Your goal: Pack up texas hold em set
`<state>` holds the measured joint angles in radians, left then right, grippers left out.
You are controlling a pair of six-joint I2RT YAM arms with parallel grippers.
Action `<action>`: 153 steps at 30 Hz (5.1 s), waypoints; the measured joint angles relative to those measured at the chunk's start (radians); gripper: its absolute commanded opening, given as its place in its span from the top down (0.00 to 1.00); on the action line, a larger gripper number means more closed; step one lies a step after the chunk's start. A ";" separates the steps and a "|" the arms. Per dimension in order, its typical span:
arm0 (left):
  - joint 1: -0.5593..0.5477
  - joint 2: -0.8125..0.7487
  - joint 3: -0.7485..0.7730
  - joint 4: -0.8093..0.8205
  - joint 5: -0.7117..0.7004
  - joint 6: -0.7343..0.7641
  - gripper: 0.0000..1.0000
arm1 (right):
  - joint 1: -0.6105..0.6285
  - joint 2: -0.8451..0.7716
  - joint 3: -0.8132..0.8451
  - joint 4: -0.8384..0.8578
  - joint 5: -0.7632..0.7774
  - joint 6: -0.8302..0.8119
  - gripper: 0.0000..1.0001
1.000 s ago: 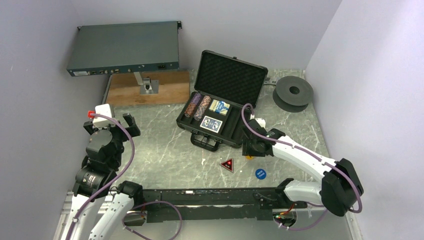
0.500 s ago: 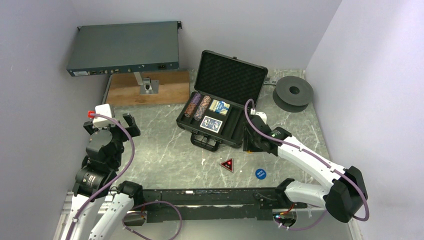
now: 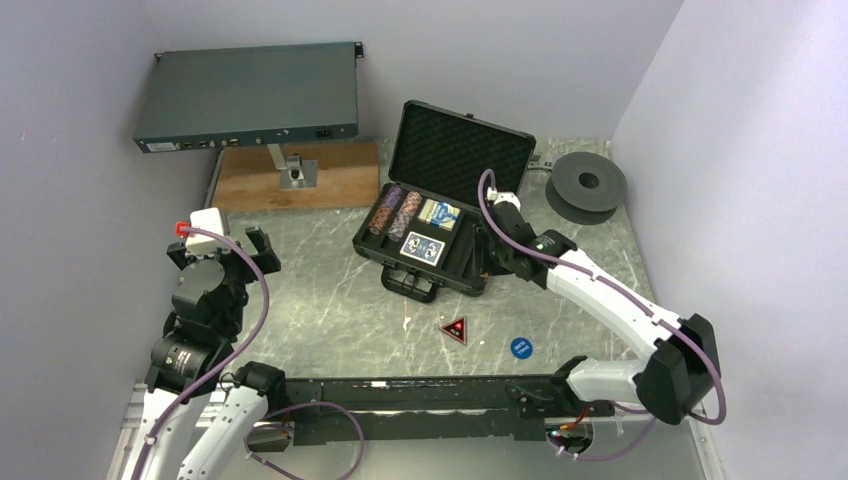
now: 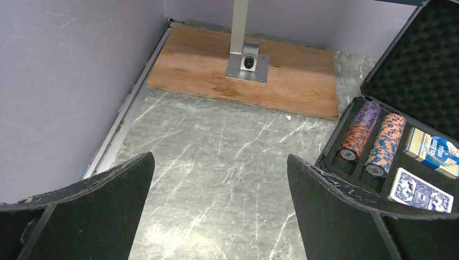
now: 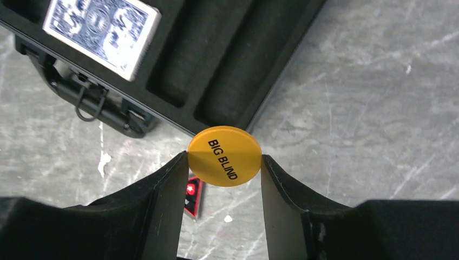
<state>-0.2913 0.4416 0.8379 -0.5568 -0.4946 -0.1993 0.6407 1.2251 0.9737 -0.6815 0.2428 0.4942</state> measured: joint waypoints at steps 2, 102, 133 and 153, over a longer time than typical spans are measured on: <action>0.000 -0.001 0.000 0.000 0.000 0.000 0.00 | -0.016 0.039 0.034 0.021 -0.024 -0.012 1.00; -0.372 0.507 0.052 0.031 0.792 0.103 0.05 | -0.341 -0.100 0.263 0.113 -0.129 0.151 0.00; -0.938 1.482 0.627 0.193 0.480 0.271 0.11 | -0.343 -0.439 0.340 0.084 -0.058 0.150 0.00; -0.992 1.744 0.914 0.034 0.509 0.123 0.09 | -0.343 -0.392 0.340 0.084 -0.070 0.122 0.00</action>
<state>-1.2831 2.1860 1.7519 -0.5232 0.0147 -0.0761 0.2977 0.8330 1.3132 -0.5976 0.1726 0.6163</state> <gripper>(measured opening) 0.904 0.994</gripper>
